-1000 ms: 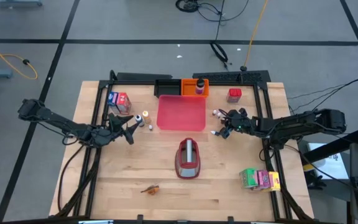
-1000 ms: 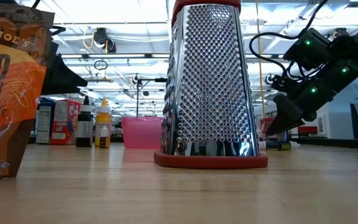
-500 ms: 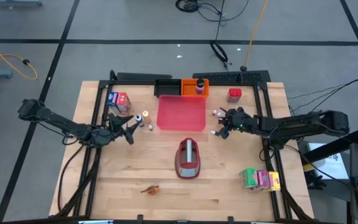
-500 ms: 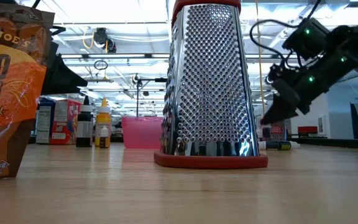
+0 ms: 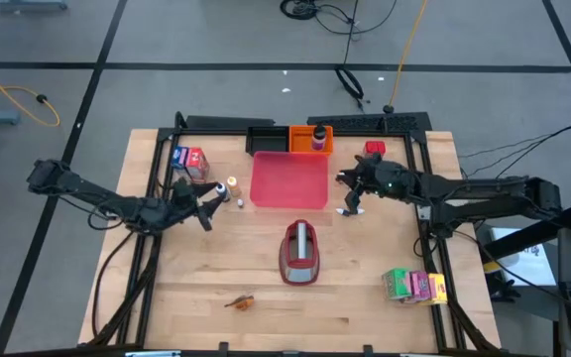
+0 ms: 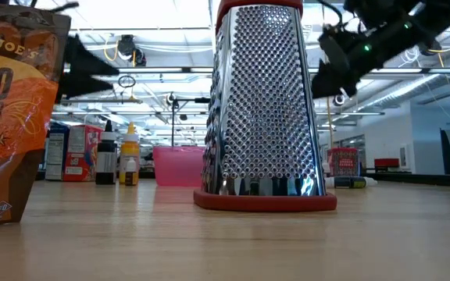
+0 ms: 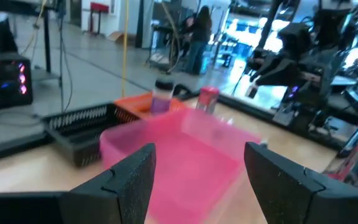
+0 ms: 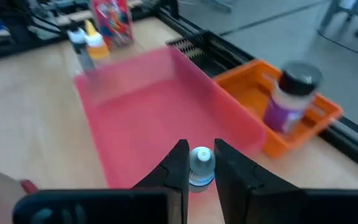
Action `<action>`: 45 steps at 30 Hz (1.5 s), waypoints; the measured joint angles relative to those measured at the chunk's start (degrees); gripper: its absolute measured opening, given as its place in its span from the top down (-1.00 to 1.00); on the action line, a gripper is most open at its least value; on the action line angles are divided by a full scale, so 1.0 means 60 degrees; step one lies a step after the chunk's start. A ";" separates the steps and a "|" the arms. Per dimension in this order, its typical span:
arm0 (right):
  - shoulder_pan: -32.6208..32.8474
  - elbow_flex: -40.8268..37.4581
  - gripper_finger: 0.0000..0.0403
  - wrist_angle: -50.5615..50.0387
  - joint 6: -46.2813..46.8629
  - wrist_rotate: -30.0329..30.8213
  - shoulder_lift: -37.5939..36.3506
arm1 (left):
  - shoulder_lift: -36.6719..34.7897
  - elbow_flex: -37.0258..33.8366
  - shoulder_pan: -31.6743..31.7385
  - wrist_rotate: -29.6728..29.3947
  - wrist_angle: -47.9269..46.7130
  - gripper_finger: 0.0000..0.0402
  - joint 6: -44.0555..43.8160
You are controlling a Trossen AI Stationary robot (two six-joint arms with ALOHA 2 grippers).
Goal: Pick & Place Kitchen Items
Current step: Put the small brown food coloring bottle into the black basket
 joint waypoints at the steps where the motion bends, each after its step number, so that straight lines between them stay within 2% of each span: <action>1: 0.0000 0.0207 0.80 0.0006 -0.0118 -0.0048 0.0118 | -0.0004 0.0171 0.0135 0.0111 -0.0057 -0.22 0.0128; 5: 0.0000 0.0975 0.80 0.0009 -0.0436 -0.0273 0.0668 | 0.0163 0.0949 0.0925 0.0872 -0.0422 -0.22 0.0607; 10: 0.0000 0.1900 0.80 0.0020 -0.0910 -0.0275 0.1360 | 0.0838 0.2072 0.2375 0.2623 -0.1207 -0.22 0.0927; 17: 0.0000 0.3023 0.80 0.0590 -0.1307 -0.0777 0.2285 | 0.2753 0.3557 0.4326 0.5781 -0.1216 -0.22 0.1132; 23: -0.0005 0.3962 0.80 0.0593 -0.1619 -0.0777 0.3179 | 0.4683 0.4975 0.5116 0.7704 -0.1023 -0.22 0.1656; 32: -0.0015 0.4778 0.80 0.0846 -0.1648 -0.1269 0.4021 | 0.6859 0.6717 0.5489 0.8645 -0.1088 -0.22 0.2801; 45: -0.0022 0.4781 0.80 0.1014 -0.1644 -0.1272 0.4010 | 0.8203 0.7656 0.5495 0.8758 -0.1008 -0.22 0.3616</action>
